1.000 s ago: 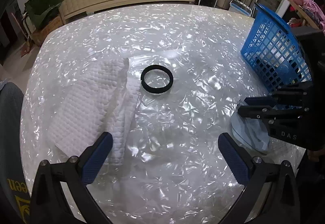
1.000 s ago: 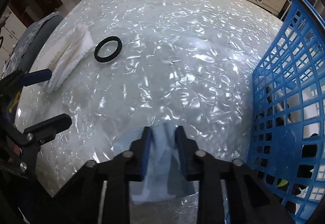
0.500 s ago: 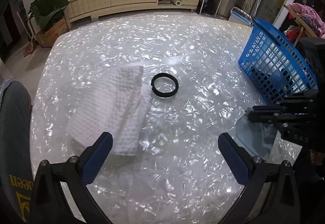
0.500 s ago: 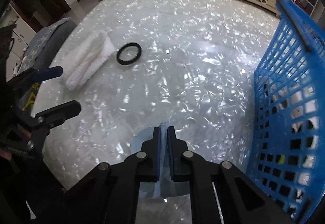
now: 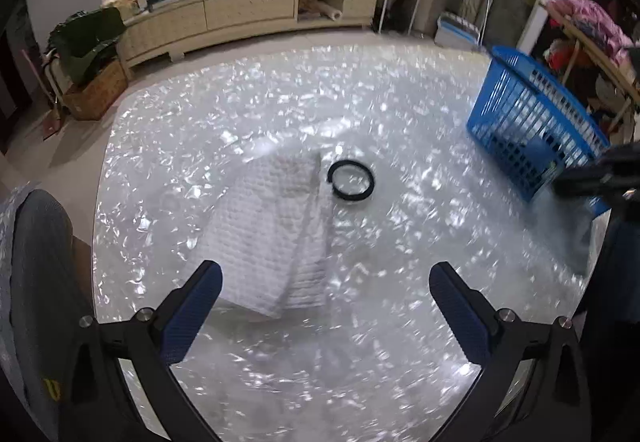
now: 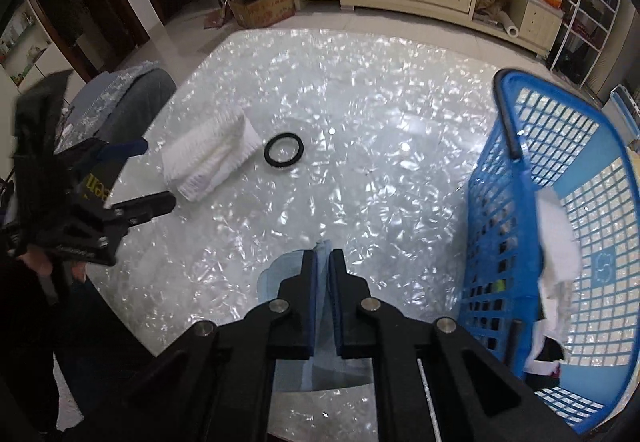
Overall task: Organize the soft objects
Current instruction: 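Drop the blue cloth into the basket with the right gripper while the left grasps the waffle towel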
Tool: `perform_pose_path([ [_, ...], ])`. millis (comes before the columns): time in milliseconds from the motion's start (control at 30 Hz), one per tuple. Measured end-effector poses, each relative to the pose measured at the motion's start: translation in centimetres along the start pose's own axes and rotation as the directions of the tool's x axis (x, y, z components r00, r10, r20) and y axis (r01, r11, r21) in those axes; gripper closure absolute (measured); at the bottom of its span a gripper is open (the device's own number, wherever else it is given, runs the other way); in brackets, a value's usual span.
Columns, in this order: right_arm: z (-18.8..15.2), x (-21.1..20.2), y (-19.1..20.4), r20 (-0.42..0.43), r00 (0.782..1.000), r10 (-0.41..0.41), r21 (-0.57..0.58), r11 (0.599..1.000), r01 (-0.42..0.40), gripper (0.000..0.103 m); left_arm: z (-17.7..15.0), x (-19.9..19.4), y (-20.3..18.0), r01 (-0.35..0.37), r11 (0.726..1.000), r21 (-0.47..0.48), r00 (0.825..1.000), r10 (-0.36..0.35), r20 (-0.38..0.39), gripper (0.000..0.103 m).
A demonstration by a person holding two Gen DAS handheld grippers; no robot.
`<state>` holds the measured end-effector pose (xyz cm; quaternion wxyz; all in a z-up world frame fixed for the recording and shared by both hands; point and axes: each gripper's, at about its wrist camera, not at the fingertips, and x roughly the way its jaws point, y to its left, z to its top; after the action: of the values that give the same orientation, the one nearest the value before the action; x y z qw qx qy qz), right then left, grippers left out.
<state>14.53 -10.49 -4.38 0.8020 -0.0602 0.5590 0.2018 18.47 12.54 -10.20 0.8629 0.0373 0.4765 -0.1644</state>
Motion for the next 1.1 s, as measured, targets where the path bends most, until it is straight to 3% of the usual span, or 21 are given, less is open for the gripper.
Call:
perform_pose_path([
  [233,0.6,-3.7,-1.6,0.059,0.998,-0.009,0.027,1.0,0.007,0.097,0.5,2.2,1.9,-0.022,0.999,0.045,0.996,0.025,-0.08,0.0],
  [533,0.7,-7.7,-6.1,0.108,0.992,-0.064,0.087,0.995,0.055,0.097,1.3,4.4,3.8,-0.024,0.998,0.049,0.993,0.029,-0.111,0.0],
  [1100,0.4,-7.5,-12.9,0.06,0.984,-0.17,0.206,0.966,0.154,0.097,3.3,8.1,8.7,0.071,0.997,0.03,0.986,-0.066,-0.156,0.0],
])
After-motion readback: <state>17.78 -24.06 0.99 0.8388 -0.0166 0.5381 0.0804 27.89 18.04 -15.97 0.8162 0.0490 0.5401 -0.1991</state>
